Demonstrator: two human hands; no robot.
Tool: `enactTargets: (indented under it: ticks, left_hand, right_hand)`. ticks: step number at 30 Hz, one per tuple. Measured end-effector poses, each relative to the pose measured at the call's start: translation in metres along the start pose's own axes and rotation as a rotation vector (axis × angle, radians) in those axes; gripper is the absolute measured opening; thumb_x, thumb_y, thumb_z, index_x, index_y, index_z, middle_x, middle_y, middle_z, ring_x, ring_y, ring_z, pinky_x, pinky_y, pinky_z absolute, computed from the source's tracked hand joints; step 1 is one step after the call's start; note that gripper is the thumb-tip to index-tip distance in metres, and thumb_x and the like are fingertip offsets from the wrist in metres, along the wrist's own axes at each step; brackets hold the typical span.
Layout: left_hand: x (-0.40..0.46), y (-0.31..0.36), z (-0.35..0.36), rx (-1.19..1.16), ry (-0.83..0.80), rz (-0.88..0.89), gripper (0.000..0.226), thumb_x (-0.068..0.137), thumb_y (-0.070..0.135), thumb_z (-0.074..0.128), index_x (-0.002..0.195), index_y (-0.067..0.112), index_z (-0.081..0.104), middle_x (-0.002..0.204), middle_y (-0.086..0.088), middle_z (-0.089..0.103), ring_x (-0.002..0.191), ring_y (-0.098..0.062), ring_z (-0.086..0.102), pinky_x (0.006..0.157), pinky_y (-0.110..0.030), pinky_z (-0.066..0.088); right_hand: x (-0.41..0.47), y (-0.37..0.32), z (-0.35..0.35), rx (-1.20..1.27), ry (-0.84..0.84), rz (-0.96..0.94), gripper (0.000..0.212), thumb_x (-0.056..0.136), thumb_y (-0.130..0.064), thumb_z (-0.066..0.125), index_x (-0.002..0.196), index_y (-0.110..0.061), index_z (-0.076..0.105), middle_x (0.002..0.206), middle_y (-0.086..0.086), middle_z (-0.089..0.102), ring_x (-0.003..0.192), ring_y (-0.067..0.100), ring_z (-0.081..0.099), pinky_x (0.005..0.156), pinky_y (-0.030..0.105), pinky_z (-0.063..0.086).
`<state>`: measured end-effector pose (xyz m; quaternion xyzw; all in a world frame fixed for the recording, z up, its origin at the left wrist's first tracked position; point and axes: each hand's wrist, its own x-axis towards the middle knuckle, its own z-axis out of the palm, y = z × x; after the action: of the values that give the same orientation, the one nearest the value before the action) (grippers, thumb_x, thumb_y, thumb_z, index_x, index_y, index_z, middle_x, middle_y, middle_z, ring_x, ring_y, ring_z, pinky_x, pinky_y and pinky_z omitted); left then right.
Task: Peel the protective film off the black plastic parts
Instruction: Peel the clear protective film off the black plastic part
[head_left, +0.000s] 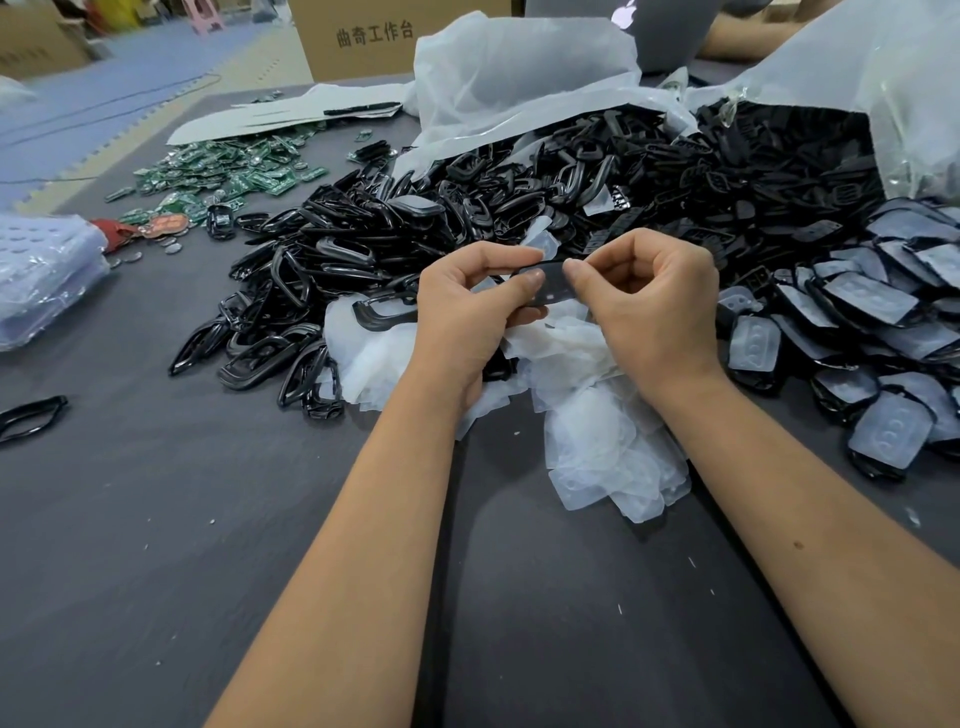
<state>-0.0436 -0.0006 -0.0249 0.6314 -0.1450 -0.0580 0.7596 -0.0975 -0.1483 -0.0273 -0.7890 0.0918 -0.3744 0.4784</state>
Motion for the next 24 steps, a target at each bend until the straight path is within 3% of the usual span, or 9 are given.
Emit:
enactTargets:
  ticks: [8, 12, 15, 24]
  left_hand:
    - [0.0018, 0.0002, 0.0, -0.079, 0.009, -0.05, 0.017, 0.088, -0.009, 0.07, 0.09, 0.006, 0.078, 0.082, -0.014, 0.074, 0.067, -0.021, 0.071, 0.059, -0.022, 0.056]
    - [0.0016, -0.0006, 0.0003, -0.086, 0.019, -0.052, 0.017, 0.088, -0.009, 0.07, 0.09, 0.006, 0.078, 0.083, -0.013, 0.075, 0.07, -0.021, 0.071, 0.062, -0.023, 0.057]
    - [0.0016, -0.0005, 0.0002, -0.079, 0.012, -0.046, 0.016, 0.088, -0.008, 0.07, 0.091, 0.006, 0.077, 0.083, -0.012, 0.075, 0.072, -0.02, 0.072, 0.064, -0.025, 0.058]
    - [-0.0018, -0.0006, 0.0002, -0.077, -0.04, 0.008, 0.018, 0.083, -0.007, 0.078, 0.092, 0.008, 0.076, 0.092, -0.015, 0.075, 0.074, -0.022, 0.074, 0.068, -0.025, 0.058]
  right_hand:
    - [-0.0005, 0.0004, -0.0003, 0.027, -0.026, 0.01, 0.017, 0.086, -0.025, 0.084, 0.078, -0.014, 0.073, 0.069, -0.006, 0.072, 0.062, 0.013, 0.069, 0.062, 0.029, 0.059]
    - [0.0004, 0.0035, -0.0008, 0.158, -0.108, 0.156, 0.022, 0.089, -0.028, 0.082, 0.089, -0.011, 0.069, 0.075, 0.004, 0.073, 0.061, 0.018, 0.065, 0.054, 0.031, 0.052]
    - [0.0017, 0.004, -0.0033, 0.324, -0.228, 0.255, 0.016, 0.091, -0.024, 0.08, 0.095, -0.011, 0.073, 0.072, -0.002, 0.072, 0.06, 0.013, 0.064, 0.047, 0.028, 0.049]
    - [0.0019, 0.0026, -0.0061, 0.413, -0.255, 0.285, 0.01, 0.088, -0.012, 0.082, 0.087, -0.011, 0.072, 0.063, -0.005, 0.069, 0.054, 0.01, 0.06, 0.045, 0.024, 0.045]
